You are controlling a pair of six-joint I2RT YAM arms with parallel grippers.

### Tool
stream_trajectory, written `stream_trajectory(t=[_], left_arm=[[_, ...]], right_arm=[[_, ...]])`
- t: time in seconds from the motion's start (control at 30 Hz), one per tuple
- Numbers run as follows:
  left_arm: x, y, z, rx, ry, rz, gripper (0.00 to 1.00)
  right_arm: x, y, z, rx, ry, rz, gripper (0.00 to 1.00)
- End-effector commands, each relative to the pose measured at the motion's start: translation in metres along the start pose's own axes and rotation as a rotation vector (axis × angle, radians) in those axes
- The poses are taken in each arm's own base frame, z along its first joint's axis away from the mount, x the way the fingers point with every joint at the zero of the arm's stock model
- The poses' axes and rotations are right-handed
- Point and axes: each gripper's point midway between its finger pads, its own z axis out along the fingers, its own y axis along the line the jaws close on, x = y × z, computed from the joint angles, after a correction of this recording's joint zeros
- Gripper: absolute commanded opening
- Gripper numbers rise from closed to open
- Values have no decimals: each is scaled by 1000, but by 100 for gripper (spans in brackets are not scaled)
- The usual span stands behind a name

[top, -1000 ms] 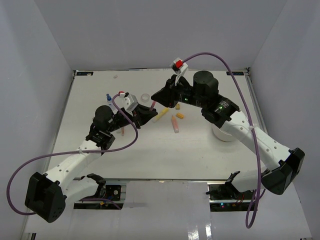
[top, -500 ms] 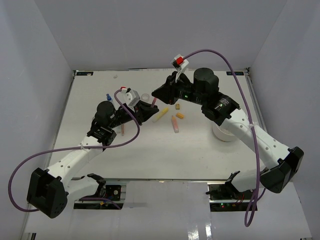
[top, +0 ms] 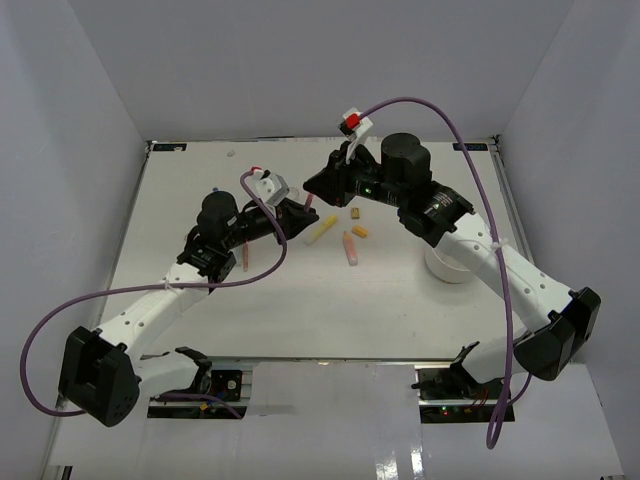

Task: Sort the stationery into containers
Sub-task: Close the pen cap on the pen.

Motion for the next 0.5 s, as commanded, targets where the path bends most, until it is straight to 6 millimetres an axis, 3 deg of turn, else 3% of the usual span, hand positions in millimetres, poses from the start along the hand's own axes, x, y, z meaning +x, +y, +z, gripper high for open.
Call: stream_trajectory(t=[0.0, 0.47], left_arm=[[-173, -15, -17, -30, -461, 315, 0], [-221, -9, -27, -102, -564, 362, 0]], right_arm=[[158, 5, -16, -13, 544, 183, 8], [210, -1, -31, 19, 683, 227, 8]])
